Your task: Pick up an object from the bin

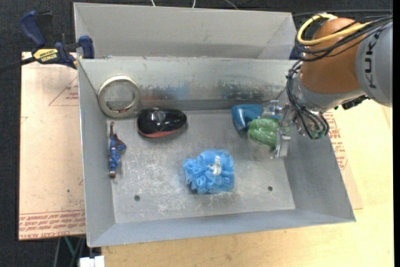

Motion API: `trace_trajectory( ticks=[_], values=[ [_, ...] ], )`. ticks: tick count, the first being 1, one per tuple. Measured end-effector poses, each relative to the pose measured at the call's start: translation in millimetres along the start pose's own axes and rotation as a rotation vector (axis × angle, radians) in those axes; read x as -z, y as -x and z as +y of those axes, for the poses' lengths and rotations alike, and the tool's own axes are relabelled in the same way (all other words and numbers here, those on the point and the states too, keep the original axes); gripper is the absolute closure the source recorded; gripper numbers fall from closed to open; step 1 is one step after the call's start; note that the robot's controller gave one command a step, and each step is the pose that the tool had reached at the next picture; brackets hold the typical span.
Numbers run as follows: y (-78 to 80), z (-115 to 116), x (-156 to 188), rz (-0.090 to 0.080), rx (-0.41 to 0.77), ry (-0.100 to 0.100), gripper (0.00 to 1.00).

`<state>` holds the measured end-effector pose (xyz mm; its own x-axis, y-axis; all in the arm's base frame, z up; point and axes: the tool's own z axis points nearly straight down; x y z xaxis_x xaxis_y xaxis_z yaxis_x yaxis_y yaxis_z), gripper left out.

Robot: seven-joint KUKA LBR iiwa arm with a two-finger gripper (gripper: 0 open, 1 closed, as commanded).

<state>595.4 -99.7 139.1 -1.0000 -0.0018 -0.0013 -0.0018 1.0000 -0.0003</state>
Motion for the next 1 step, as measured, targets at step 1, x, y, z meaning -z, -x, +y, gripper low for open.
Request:
trace_trajectory(
  ticks=[1],
  values=[
    [0.0,0.0,0.0,0.000,0.000,0.000,1.00]
  ],
)
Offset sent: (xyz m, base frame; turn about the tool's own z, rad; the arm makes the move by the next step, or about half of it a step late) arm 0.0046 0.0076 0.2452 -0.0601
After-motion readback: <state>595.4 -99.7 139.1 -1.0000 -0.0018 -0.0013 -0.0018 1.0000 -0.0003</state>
